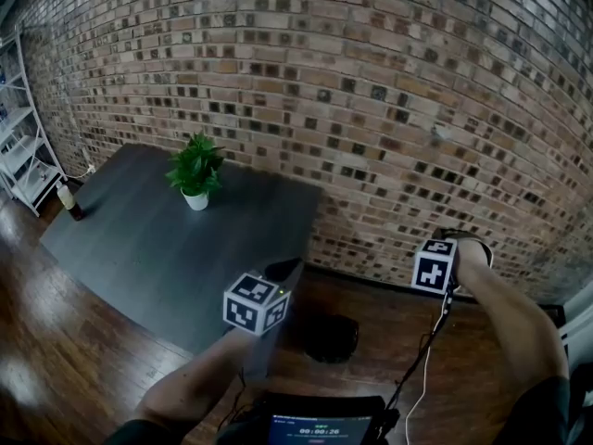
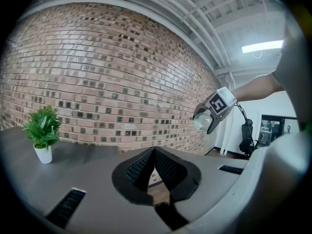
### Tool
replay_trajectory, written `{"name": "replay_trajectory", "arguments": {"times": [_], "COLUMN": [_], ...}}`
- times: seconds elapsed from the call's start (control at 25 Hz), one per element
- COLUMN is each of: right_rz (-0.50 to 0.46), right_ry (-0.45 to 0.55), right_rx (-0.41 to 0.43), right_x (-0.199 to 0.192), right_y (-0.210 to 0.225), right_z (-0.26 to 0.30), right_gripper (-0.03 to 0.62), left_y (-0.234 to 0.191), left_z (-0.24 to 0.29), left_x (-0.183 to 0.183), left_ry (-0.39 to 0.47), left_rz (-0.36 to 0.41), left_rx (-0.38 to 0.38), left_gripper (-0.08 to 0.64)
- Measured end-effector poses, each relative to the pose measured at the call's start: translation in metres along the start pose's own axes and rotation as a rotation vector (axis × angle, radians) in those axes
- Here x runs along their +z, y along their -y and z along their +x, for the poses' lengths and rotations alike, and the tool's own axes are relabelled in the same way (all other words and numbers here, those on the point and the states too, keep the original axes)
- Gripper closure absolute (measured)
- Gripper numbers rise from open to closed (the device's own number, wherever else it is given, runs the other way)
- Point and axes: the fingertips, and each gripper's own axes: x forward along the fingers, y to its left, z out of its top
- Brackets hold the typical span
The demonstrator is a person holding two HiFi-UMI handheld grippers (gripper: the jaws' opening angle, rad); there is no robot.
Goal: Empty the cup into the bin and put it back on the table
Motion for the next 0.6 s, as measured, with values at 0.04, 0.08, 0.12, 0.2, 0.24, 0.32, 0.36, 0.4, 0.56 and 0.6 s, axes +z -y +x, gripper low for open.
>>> {"name": "replay_trajectory", "arguments": {"times": [0.04, 0.08, 0.12, 0.2, 0.24, 0.32, 0.36, 0.4, 0.56, 0.6], "right_rz": [-0.006, -0.013, -0.019, -0.028, -0.031, -0.038, -0.042, -0.047, -0.064, -0.065], "right_ry": [-0.008, -0.015, -0.021, -0.028, -0.029, -0.035, -0.041, -0.047, -0.067, -0.068], "right_rx": [0.0, 0.0, 0.0, 0.001, 0.002, 0.004, 0.005, 0.007, 0.013, 0.013], "right_x": [-0.0011, -0.0018, -0.0019, -0.0008, 0.0, 0.0003, -0.0004, -0.0013, -0.0036, -0.0033], "right_y": [0.0003, 0.0006, 0.0008, 0.0007, 0.0006, 0.0004, 0.0, -0.0005, -0.0012, -0.001], "right_z": [-0.0006, -0.0011, -0.0016, -0.0024, -0.0028, -0.0037, -0.0041, -0.0045, -0.0052, -0.0057], "right_gripper": [0.192, 0.192, 0.192, 0.192, 0.192, 0.192, 0.192, 0.192, 0.192, 0.192], "left_y": [0.0, -0.0001, -0.0003, -0.0008, -0.0012, -0.0023, -0.0029, -0.0036, -0.0058, -0.0059], "left_z": [0.0003, 0.0006, 0.0008, 0.0006, 0.0004, 0.0003, 0.0003, 0.0, -0.0009, -0.0011], "left_x": [0.0009, 0.0012, 0.001, -0.0003, -0.001, -0.0017, -0.0017, -0.0015, 0.0006, 0.001], "left_ry": [0.002, 0.004, 0.005, 0.004, 0.004, 0.002, 0.001, 0.001, 0.006, 0.01], "left_rz": [0.0, 0.001, 0.0, -0.002, -0.004, -0.004, -0.003, -0.002, 0.0, -0.001], "left_rx": [-0.001, -0.001, -0.001, -0.001, 0.0, 0.003, 0.005, 0.007, 0.015, 0.015], "left_gripper": [0.558, 0.558, 0.558, 0.558, 0.558, 0.558, 0.558, 0.558, 0.558, 0.558]}}
